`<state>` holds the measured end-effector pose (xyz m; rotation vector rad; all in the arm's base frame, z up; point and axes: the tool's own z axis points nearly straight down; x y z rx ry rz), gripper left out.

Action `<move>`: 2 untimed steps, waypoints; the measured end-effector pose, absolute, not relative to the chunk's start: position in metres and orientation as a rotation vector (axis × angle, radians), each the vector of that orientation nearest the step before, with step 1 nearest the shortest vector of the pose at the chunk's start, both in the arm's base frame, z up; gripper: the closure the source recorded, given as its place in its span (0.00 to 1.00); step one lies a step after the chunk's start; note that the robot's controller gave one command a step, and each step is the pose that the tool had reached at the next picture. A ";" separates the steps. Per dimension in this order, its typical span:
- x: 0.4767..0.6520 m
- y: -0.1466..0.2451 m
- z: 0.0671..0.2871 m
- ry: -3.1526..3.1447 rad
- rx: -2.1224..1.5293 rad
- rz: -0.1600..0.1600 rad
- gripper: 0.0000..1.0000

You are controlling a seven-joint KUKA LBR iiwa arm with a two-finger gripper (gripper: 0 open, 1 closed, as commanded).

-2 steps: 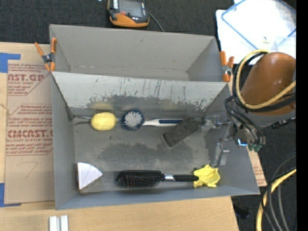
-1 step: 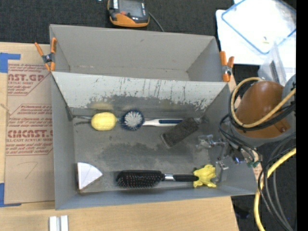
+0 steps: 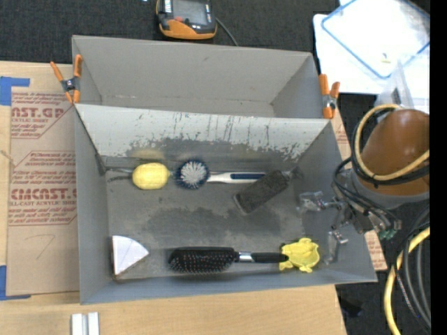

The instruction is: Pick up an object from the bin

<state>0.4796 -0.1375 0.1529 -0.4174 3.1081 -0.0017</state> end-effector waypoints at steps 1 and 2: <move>0.480 -0.113 0.106 3.067 -0.678 0.002 0.00; 0.490 -0.133 0.071 3.017 -0.779 -0.018 0.00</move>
Offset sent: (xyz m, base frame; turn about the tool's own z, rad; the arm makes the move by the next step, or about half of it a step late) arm 0.0060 0.0031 -0.0829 -0.2382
